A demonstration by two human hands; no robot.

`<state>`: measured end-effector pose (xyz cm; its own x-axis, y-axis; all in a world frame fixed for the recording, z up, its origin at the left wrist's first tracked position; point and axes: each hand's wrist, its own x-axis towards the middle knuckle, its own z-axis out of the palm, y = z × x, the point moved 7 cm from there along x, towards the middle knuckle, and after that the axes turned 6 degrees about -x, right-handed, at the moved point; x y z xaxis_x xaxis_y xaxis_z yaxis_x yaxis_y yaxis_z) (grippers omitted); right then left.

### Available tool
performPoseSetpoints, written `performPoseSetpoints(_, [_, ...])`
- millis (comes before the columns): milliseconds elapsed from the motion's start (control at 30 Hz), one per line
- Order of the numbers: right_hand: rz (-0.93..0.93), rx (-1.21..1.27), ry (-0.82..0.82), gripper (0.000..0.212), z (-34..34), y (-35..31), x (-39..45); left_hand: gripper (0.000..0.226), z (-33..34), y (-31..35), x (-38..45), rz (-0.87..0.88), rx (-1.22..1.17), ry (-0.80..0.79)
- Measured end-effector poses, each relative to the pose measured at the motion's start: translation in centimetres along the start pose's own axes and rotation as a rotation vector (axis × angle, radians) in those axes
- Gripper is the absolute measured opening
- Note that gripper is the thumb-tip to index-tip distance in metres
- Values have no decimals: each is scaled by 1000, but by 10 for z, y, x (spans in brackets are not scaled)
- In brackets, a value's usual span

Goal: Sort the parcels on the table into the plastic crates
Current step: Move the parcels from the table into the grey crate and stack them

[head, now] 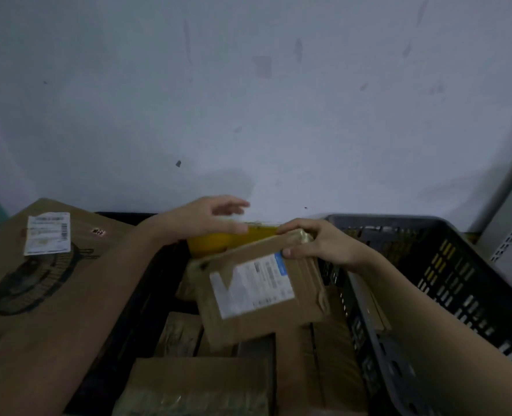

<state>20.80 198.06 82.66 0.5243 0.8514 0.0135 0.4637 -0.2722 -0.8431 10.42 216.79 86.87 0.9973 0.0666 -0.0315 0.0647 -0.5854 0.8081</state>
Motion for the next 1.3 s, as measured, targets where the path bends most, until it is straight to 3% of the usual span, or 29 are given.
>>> performPoseSetpoints(67, [3, 3, -66, 35, 5, -8, 2, 86, 27, -7, 2, -145, 64, -272])
performPoseSetpoints(167, [-31, 98, -70, 36, 6, -16, 5, 95, 48, -22, 7, -205, -37, -383])
performPoseSetpoints(267, [-27, 134, 0, 35, -2, -16, 7, 79, 45, -31, 11, -196, -202, -267])
performPoseSetpoints(400, [6, 63, 140, 41, -11, -10, 15, 39, 22, -38, 19, -142, -286, -24])
performPoseSetpoints(500, [79, 43, 284, 56, -18, 1, 19, 51, -3, -53, 21, -131, -430, 213])
performPoseSetpoints(600, [163, 190, 365, 63, -9, 10, 17, 54, -19, -69, 18, -147, -659, 410])
performPoseSetpoints(700, [198, 334, 247, 77, 24, 13, 22, 76, -13, -76, 17, -173, -820, 443])
performPoseSetpoints(800, [213, 457, 176, 68, 55, 9, 23, 56, -9, -77, 15, -186, -910, 545])
performPoseSetpoints(900, [228, 515, 276, 58, 60, 20, 19, 56, -1, -79, 14, -182, -866, 508])
performPoseSetpoints(1033, [280, 555, 442, 47, 50, 36, 7, 95, 24, -81, 7, -216, -743, 251])
performPoseSetpoints(1100, [309, 522, 486, 46, 49, 41, -1, 88, 39, -82, 4, -204, -784, 192])
performPoseSetpoints(1300, [359, 458, 370, 48, 50, 47, -16, 76, 62, -92, 0, -180, -858, 365])
